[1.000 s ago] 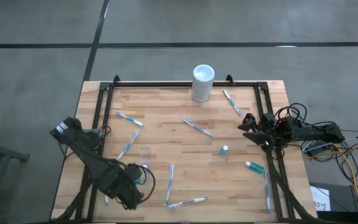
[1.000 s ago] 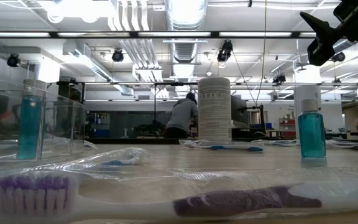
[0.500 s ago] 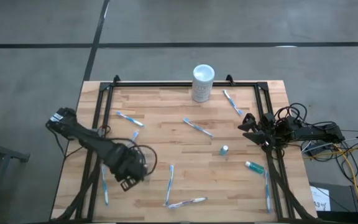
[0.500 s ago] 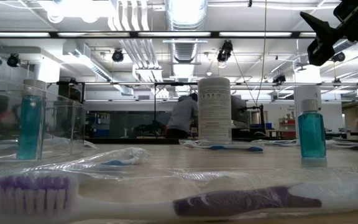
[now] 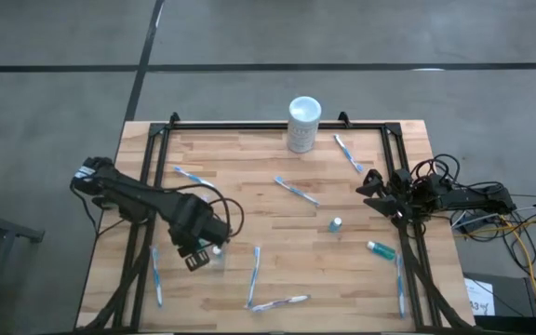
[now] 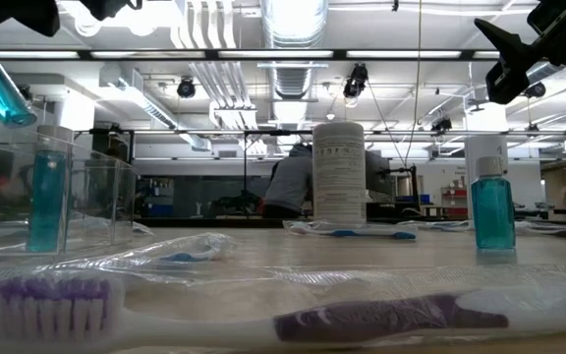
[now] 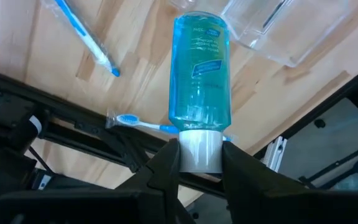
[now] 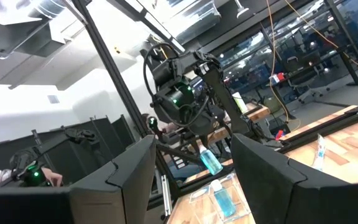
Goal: Pick & Place toothbrushing station
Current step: Put the blue mouthwash bottle into the transparent organizer
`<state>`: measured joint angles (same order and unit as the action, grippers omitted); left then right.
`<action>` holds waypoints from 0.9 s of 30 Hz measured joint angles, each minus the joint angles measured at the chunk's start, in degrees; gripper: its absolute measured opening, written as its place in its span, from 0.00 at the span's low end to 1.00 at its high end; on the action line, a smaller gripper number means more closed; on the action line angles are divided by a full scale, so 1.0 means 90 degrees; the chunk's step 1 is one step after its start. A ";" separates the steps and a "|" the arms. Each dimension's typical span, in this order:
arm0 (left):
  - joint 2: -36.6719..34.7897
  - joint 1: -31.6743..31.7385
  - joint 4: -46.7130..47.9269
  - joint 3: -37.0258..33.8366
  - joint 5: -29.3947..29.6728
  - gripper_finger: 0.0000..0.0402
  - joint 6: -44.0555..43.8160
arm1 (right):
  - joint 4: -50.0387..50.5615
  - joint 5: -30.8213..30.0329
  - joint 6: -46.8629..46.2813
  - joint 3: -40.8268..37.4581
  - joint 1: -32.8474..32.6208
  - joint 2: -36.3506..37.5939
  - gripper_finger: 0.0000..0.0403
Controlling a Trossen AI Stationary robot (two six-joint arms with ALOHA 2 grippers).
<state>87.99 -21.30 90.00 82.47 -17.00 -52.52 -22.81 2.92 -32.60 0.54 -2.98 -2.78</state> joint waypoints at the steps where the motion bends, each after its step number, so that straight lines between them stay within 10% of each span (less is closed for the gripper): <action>1: 0.0005 0.0012 -0.0003 0.0020 0.0001 0.24 0.0013 | 0.0000 0.0002 0.0000 0.0000 0.0002 0.0002 0.51; 27: 0.0943 0.0570 -0.0100 0.0039 0.0005 0.24 0.1316 | 0.0002 0.0001 0.0000 0.0000 0.0002 0.0000 0.51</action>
<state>96.47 -16.16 89.10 82.83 -16.96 -40.68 -22.79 2.92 -32.60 0.54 -2.96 -2.79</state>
